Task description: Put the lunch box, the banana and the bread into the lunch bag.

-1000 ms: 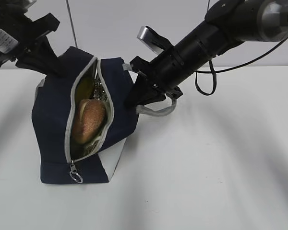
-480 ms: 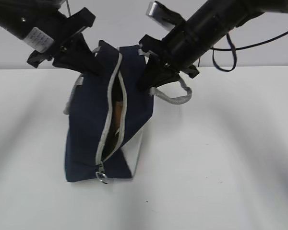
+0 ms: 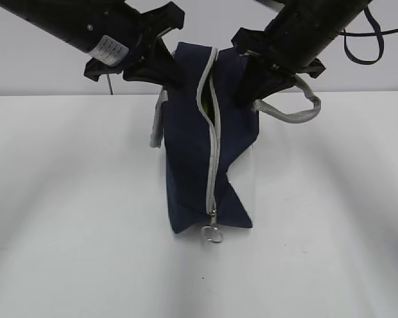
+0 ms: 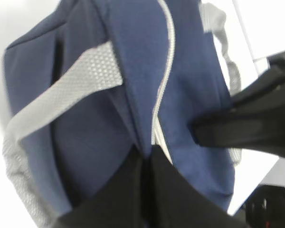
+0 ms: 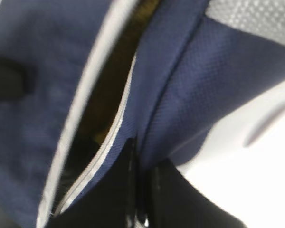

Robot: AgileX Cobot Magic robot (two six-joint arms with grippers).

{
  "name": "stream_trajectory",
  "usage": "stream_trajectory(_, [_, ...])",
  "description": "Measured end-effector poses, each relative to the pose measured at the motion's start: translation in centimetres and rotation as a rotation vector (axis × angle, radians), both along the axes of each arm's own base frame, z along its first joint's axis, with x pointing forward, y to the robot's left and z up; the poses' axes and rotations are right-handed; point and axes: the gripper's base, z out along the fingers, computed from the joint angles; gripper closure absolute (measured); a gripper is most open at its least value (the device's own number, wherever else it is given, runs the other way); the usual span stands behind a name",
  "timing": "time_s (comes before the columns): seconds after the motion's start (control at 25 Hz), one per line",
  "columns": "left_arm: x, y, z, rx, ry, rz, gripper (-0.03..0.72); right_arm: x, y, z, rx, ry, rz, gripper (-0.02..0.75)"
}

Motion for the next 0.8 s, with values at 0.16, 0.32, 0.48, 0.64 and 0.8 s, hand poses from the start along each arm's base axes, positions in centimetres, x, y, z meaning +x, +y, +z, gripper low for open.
stream_trajectory(0.16, [0.5, 0.1, 0.1, -0.009, -0.037, 0.036, 0.691, 0.1, -0.4, -0.2, -0.05, -0.012, 0.002, 0.743])
stream_trajectory(0.32, [1.1, -0.2, -0.9, -0.018, -0.014, 0.049, 0.691, 0.1, -0.5, -0.2, -0.06, -0.013, 0.0, 0.743])
stream_trajectory(0.48, [1.4, -0.5, -1.9, -0.022, 0.025, 0.046, 0.691, 0.1, -0.5, -0.3, -0.063, -0.013, -0.001, 0.743])
stream_trajectory(0.64, [1.4, -0.5, -2.0, -0.024, 0.031, 0.044, 0.691, 0.1, -0.5, -0.3, -0.065, -0.013, 0.0, 0.741])
stream_trajectory(0.8, [1.4, -0.5, -2.0, -0.024, 0.031, 0.044, 0.633, 0.1, -0.5, -0.2, -0.061, -0.012, -0.001, 0.641])
